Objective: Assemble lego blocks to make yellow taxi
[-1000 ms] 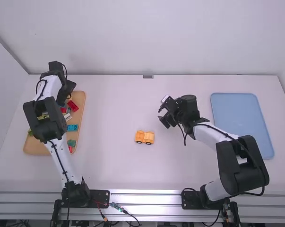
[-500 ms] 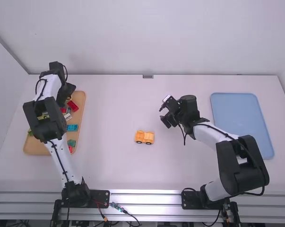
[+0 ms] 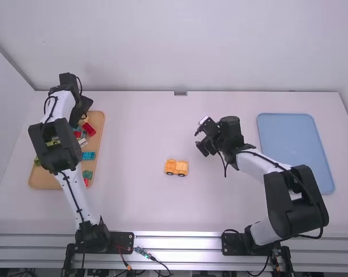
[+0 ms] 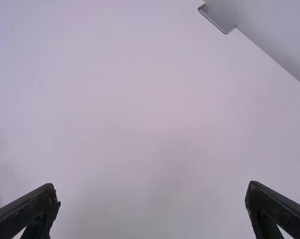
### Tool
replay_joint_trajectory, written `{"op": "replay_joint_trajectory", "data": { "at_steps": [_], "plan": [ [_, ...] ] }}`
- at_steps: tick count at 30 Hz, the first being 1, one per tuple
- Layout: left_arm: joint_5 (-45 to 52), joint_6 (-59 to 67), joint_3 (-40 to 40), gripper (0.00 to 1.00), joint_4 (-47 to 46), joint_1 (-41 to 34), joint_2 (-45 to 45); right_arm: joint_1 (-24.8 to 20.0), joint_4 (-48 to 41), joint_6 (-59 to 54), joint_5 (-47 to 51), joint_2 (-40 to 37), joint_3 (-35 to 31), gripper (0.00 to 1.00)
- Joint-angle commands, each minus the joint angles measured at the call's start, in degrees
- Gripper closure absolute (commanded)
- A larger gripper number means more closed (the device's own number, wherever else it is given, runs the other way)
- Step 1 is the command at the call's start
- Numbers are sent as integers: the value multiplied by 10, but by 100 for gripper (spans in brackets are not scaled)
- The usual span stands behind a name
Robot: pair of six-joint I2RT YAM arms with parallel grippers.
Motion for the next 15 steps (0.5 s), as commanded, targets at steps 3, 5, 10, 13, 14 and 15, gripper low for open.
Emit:
{"op": "replay_joint_trajectory", "data": {
  "at_steps": [3, 5, 10, 13, 14, 15],
  "plan": [
    [-9, 6, 14, 1, -4, -8, 23, -3, -12, -2, 1, -15, 7, 1],
    [-14, 10, 14, 0, 5, -8, 23, -2, -15, -1, 1, -15, 7, 1],
    [-12, 11, 13, 1, 23, -8, 23, -3, -13, -1, -3, -15, 7, 1],
    [-12, 27, 13, 1, 26, -8, 23, -1, -14, -1, -3, -15, 7, 1],
    [-12, 34, 13, 0, 27, -8, 23, 2, -15, -1, 0, -15, 7, 1],
    [-12, 37, 13, 1, 29, -8, 23, 3, -17, -2, 2, -15, 7, 1]
  ]
}}
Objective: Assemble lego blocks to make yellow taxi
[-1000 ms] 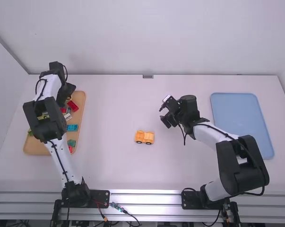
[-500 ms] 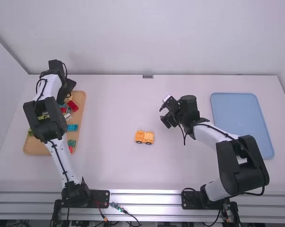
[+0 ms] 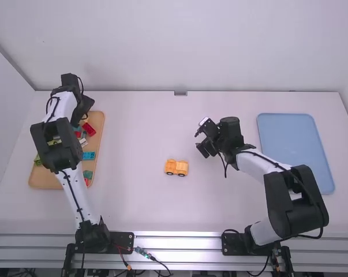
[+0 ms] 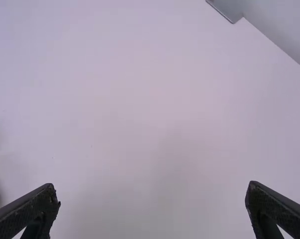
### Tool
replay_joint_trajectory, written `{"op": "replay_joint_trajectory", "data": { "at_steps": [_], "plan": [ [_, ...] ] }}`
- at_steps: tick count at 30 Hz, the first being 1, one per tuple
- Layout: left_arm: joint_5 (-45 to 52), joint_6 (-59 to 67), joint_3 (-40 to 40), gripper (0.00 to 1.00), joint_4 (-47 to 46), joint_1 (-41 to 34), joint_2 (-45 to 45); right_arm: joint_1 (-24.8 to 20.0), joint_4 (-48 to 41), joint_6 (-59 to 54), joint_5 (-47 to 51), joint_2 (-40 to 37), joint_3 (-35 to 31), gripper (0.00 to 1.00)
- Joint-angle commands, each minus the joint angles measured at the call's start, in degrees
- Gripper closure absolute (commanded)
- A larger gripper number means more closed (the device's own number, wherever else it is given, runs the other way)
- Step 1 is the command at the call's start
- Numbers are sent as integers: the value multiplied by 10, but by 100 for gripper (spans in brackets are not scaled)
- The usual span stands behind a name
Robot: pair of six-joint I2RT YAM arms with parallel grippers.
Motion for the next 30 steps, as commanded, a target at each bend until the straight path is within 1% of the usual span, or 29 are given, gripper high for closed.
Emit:
{"op": "replay_joint_trajectory", "data": {
  "at_steps": [1, 11, 19, 25, 29, 30],
  "plan": [
    [-8, 20, 13, 1, 0, -5, 10, 3, -4, -1, 2, -14, 7, 1],
    [-14, -15, 13, 1, 6, -5, 11, 5, -4, -1, 2, -14, 7, 1],
    [-10, -6, 13, 2, 24, -5, 47, 9, -11, -11, 2, -14, 7, 1],
    [-28, -6, 13, 11, 38, -5, 53, 9, -13, -9, 1, -14, 7, 1],
    [-28, 0, 13, 14, 28, -1, 53, 17, -13, -9, 1, -14, 7, 1],
    [-24, 0, 13, 16, 26, 0, 54, 18, -13, -10, 1, -14, 7, 1]
  ]
}}
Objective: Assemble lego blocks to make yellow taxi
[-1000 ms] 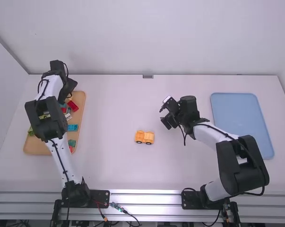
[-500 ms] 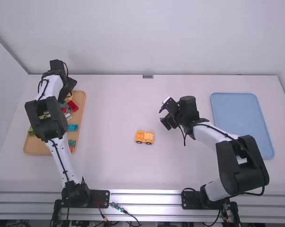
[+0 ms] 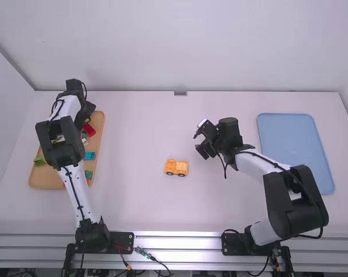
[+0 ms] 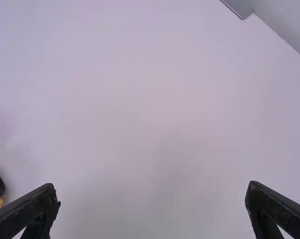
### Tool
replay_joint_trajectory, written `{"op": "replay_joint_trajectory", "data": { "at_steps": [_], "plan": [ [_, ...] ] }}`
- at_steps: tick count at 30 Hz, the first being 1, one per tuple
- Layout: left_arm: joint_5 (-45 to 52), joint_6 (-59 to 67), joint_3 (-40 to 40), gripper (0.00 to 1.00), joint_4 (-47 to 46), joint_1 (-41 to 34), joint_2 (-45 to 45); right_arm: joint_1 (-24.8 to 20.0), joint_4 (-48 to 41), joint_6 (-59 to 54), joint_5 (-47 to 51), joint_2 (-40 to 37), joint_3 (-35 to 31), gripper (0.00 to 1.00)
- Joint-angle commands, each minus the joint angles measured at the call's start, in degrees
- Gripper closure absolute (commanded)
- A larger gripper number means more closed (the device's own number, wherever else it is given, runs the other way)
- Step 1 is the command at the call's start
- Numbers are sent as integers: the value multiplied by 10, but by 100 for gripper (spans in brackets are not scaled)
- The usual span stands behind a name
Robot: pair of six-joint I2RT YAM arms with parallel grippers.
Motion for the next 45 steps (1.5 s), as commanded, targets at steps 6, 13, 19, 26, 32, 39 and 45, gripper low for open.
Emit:
{"op": "replay_joint_trajectory", "data": {
  "at_steps": [6, 13, 19, 26, 32, 39, 45],
  "plan": [
    [-12, 8, 3, 24, 4, -6, 2, 5, 0, -2, -1, -15, 7, 1],
    [-13, 17, 1, 33, 6, -2, 2, 5, -1, -2, -1, -15, 7, 1],
    [-13, 17, 1, 38, 7, -2, 2, 5, -11, -3, 0, -15, 7, 1],
    [-12, 17, -13, 42, 19, -2, 2, 5, -11, -2, 0, -15, 7, 1],
    [-12, 12, -33, 43, 38, -2, 2, 6, -10, -2, 13, -15, 7, 1],
    [-11, 13, -31, 46, 40, -1, 2, 4, -10, -2, 21, -15, 7, 1],
    [-6, 16, -31, 44, 41, -2, 2, 5, -10, -3, 21, -15, 7, 1]
  ]
}}
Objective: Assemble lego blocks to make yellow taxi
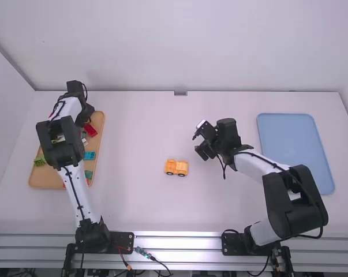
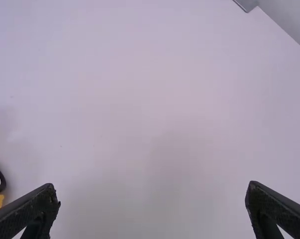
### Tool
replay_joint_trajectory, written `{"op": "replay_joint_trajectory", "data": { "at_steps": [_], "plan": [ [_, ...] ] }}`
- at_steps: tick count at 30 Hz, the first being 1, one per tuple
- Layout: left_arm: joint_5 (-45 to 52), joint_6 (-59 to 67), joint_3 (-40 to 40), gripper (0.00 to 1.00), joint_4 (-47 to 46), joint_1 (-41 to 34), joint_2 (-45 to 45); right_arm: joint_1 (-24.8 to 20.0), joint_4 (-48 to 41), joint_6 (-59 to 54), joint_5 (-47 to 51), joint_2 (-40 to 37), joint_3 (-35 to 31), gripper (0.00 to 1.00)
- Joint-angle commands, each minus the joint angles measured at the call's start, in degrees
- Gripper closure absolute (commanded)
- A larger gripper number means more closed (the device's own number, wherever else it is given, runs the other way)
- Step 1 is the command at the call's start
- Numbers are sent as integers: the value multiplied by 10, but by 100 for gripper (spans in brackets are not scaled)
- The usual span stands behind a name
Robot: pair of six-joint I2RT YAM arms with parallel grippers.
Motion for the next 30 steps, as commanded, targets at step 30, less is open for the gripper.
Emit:
{"op": "replay_joint_trajectory", "data": {
  "at_steps": [30],
  "plan": [
    [27, -12, -9, 59, -18, -2, 1, 0, 2, -2, 5, -15, 7, 1]
  ]
}}
